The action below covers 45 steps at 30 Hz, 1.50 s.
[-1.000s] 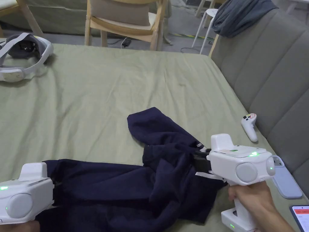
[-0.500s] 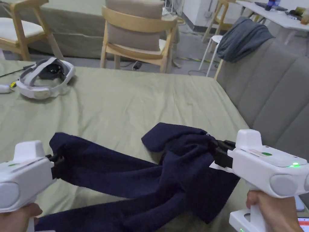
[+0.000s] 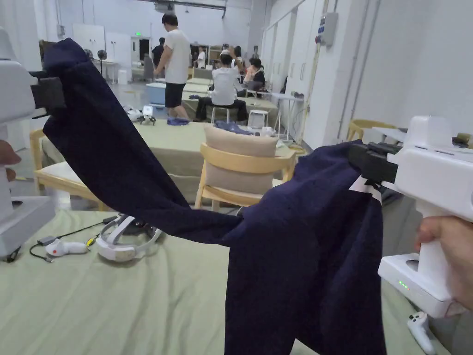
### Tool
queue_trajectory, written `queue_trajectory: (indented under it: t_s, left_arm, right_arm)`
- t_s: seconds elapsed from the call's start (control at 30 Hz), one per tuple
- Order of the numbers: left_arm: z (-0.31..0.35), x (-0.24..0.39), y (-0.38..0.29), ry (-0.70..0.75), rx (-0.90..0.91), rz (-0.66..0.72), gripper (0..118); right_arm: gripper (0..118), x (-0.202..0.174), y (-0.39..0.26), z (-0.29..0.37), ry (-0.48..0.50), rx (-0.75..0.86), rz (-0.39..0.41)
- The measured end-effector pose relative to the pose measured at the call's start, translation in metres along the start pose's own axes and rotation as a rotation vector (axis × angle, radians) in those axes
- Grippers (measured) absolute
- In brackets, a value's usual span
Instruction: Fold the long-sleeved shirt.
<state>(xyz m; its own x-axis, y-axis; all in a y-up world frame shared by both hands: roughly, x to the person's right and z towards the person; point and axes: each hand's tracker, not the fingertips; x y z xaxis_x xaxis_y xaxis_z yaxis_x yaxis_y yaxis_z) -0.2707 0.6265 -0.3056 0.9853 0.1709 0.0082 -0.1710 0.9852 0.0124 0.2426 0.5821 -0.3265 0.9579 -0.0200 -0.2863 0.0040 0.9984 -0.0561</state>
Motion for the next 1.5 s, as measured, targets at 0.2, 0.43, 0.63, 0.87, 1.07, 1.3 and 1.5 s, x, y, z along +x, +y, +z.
queue_trajectory:
  t_s: [0.2,0.43,0.63,0.87,1.07,1.3,1.5]
  left_arm:
    - [-0.018,-0.010,0.066,0.119,0.041,-0.065,10]
    - [-0.066,-0.022,0.111,0.215,0.043,-0.093,10]
    - [-0.114,-0.024,0.118,0.250,0.042,-0.127,10]
    - [-0.186,-0.026,0.111,0.288,0.032,-0.183,10]
    - [-0.230,-0.024,0.088,0.302,0.028,-0.241,10]
    - [-0.235,-0.025,0.007,0.292,-0.062,-0.252,10]
    - [-0.172,-0.030,-0.076,0.227,-0.159,-0.292,10]
  right_arm:
    - [4,-0.006,0.067,-0.029,-0.045,0.049,0.003]
    - [4,-0.005,0.131,-0.068,-0.134,0.123,0.046]
    - [4,-0.005,0.159,-0.121,-0.210,0.137,0.120]
    - [4,0.012,0.168,-0.187,-0.256,0.153,0.094]
    - [4,0.018,0.146,-0.236,-0.261,0.147,0.126]
    - [4,0.023,0.056,-0.252,-0.268,0.034,0.068]
    - [4,0.028,-0.044,-0.194,-0.219,-0.083,0.081]
